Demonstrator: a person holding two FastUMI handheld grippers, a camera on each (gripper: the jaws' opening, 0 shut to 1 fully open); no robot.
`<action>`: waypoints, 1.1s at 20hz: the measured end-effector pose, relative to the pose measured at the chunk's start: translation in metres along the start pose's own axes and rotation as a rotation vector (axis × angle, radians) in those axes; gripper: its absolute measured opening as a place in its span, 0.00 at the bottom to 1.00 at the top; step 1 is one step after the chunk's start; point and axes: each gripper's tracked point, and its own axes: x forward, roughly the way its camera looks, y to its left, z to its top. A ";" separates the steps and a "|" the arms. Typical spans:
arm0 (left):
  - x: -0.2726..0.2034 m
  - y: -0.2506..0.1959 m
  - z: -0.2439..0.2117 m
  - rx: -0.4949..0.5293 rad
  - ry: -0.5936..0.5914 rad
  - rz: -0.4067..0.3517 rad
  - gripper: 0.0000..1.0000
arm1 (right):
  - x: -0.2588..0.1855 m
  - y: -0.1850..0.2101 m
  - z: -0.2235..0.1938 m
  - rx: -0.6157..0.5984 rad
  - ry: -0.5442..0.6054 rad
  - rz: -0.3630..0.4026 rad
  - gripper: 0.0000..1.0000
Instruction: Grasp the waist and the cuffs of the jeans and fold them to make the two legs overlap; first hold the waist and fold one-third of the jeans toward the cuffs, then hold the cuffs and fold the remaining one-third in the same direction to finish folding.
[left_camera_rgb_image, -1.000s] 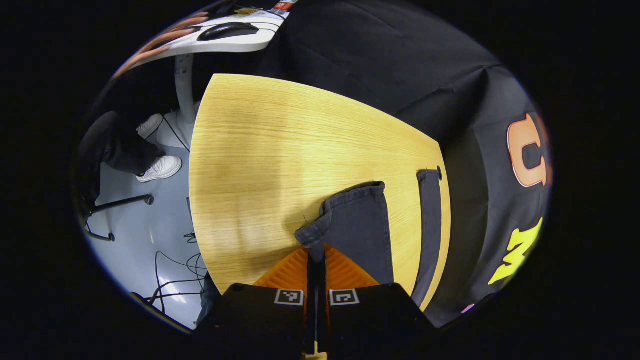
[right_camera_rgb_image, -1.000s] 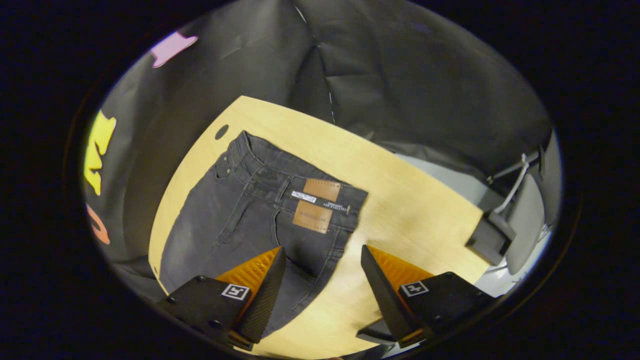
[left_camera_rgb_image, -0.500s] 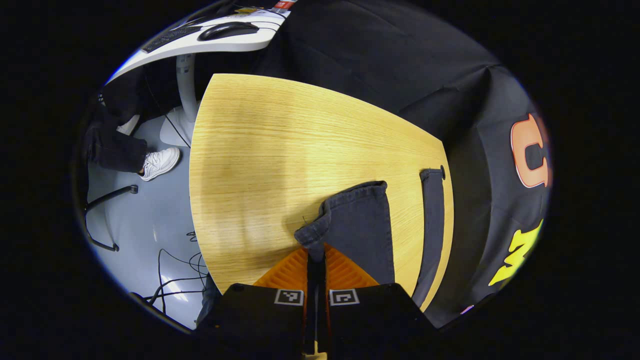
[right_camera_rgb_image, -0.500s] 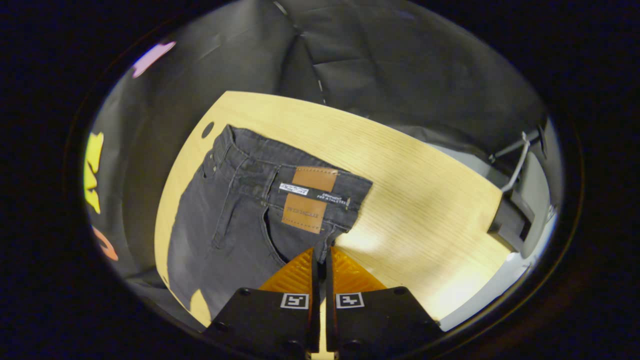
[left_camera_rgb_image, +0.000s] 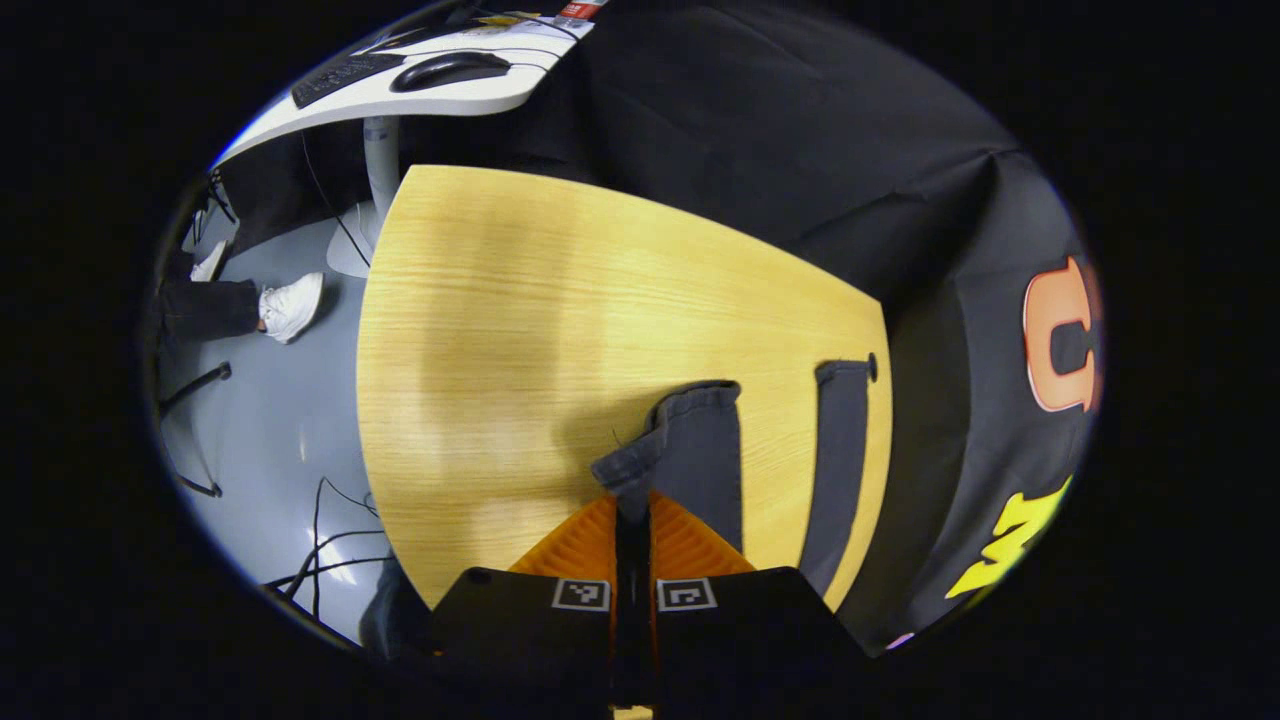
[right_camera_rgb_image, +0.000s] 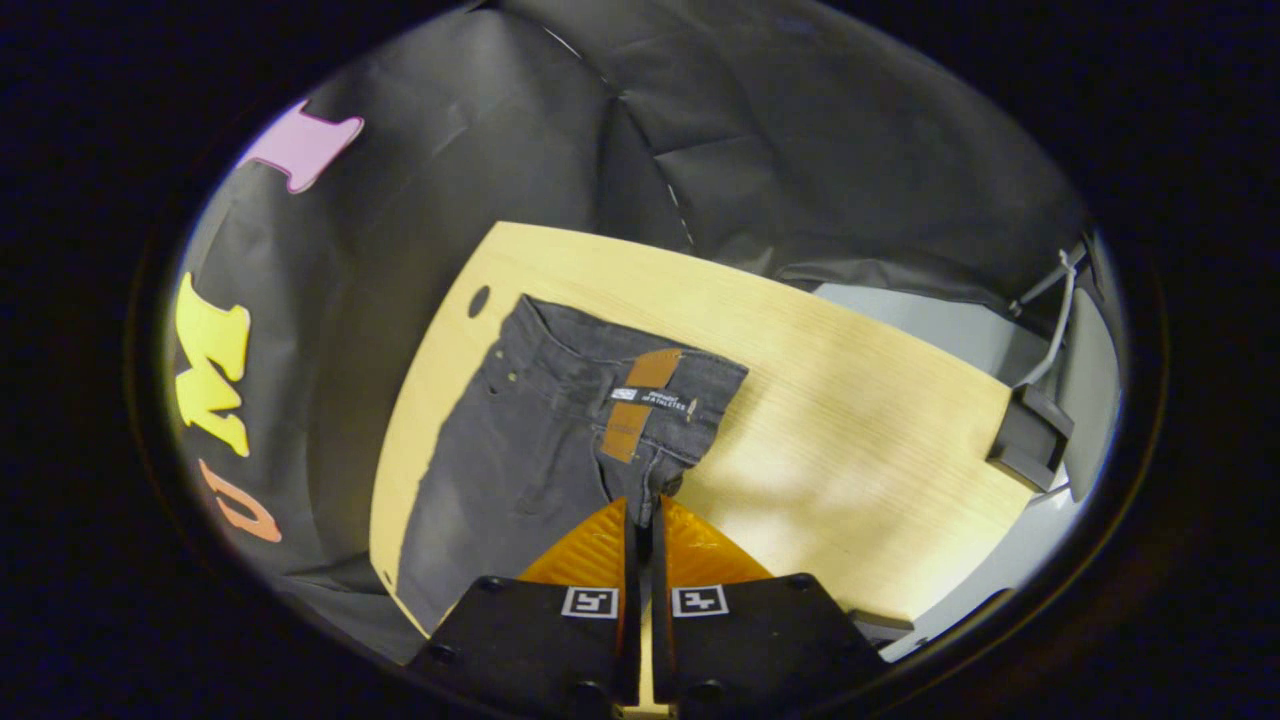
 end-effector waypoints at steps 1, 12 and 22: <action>-0.001 -0.017 0.004 -0.013 0.001 -0.015 0.03 | -0.001 0.011 0.004 0.010 -0.007 0.024 0.05; 0.076 -0.166 0.033 -0.002 0.025 0.038 0.03 | 0.049 0.149 0.050 0.041 -0.049 0.200 0.09; 0.182 -0.280 0.010 0.102 0.039 0.078 0.04 | 0.139 0.175 0.080 0.096 -0.068 0.156 0.01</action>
